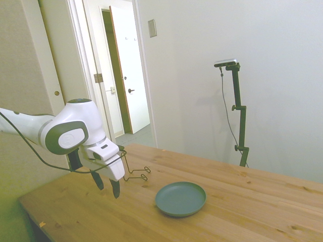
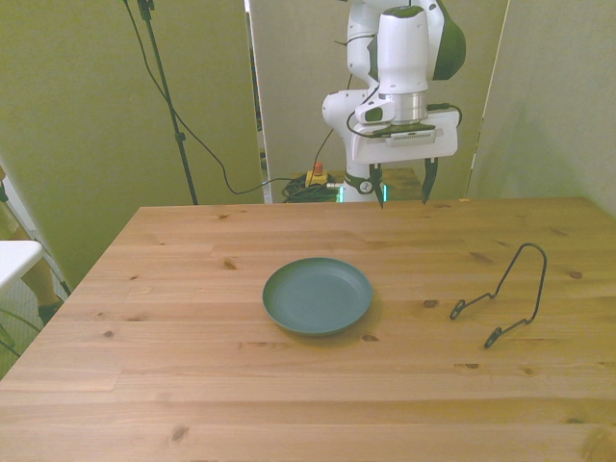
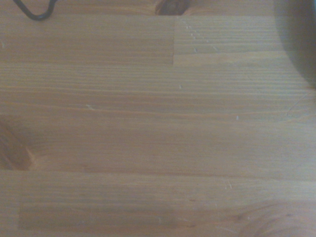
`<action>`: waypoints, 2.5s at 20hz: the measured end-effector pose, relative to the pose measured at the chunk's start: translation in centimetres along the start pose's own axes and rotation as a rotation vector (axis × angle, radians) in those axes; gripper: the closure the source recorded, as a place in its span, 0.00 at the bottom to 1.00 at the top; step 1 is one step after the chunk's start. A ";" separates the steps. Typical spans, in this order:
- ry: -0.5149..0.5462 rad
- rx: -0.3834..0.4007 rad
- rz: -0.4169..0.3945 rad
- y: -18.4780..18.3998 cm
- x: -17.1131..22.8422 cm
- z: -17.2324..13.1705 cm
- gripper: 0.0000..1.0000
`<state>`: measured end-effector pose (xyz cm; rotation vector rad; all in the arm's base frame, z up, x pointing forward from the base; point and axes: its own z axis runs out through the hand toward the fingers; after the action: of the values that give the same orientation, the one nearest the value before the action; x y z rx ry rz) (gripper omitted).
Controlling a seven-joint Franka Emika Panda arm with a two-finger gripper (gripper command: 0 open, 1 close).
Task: Load the plate
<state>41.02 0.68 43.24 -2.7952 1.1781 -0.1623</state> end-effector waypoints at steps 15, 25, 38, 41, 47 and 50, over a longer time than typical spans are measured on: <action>0.044 0.082 0.351 5.5 8.6 -0.9 0.00; 0.045 0.074 0.357 7.7 10.8 -0.7 0.00; -0.052 -0.168 -0.119 7.4 18.6 -1.6 0.00; 0.028 -0.151 -0.179 6.8 17.8 -2.0 0.00; 0.054 -0.198 -0.423 5.6 17.9 -3.0 0.00; 0.061 -0.255 -0.554 5.8 17.7 -2.3 0.00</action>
<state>48.93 -16.18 45.76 -3.2958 0.4232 -0.1465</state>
